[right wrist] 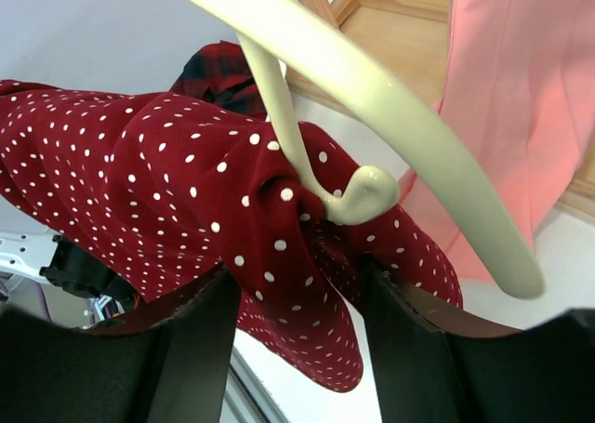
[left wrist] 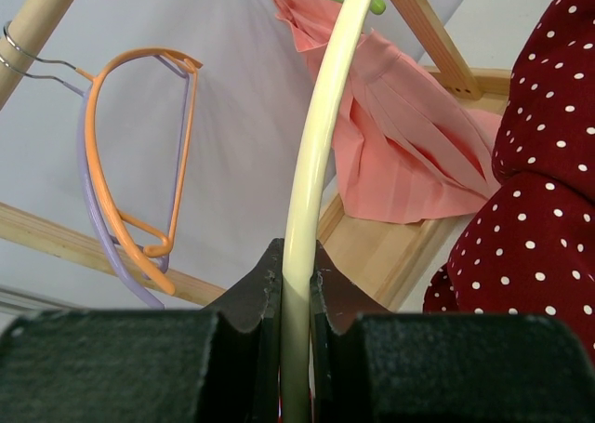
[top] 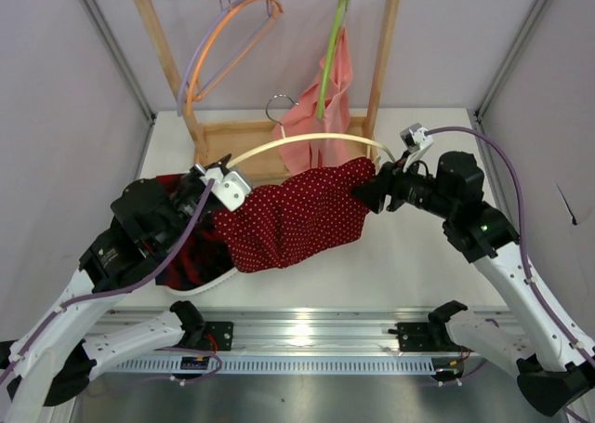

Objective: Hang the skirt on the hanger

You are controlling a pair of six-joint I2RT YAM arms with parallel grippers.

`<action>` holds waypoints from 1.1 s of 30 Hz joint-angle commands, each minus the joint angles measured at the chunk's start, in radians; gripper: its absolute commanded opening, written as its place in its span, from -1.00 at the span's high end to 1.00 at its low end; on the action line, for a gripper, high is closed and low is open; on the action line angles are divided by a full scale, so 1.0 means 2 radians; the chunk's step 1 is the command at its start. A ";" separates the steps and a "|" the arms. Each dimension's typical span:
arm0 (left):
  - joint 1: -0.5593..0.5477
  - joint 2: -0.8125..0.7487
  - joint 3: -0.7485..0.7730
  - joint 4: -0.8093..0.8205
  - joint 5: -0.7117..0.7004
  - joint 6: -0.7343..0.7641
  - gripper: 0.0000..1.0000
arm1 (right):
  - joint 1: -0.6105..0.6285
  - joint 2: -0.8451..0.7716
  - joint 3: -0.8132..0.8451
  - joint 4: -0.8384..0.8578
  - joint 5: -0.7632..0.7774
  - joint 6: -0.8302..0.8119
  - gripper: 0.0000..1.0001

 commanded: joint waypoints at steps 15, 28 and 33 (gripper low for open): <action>0.004 -0.001 0.034 0.056 -0.009 -0.009 1.00 | 0.021 -0.001 -0.006 0.005 0.005 0.003 1.00; 0.003 -0.001 0.002 0.064 -0.012 0.003 1.00 | 0.021 0.035 0.138 -0.042 0.007 0.032 1.00; 0.004 -0.007 0.011 0.075 -0.014 -0.004 1.00 | 0.021 0.040 0.119 -0.061 0.022 0.032 1.00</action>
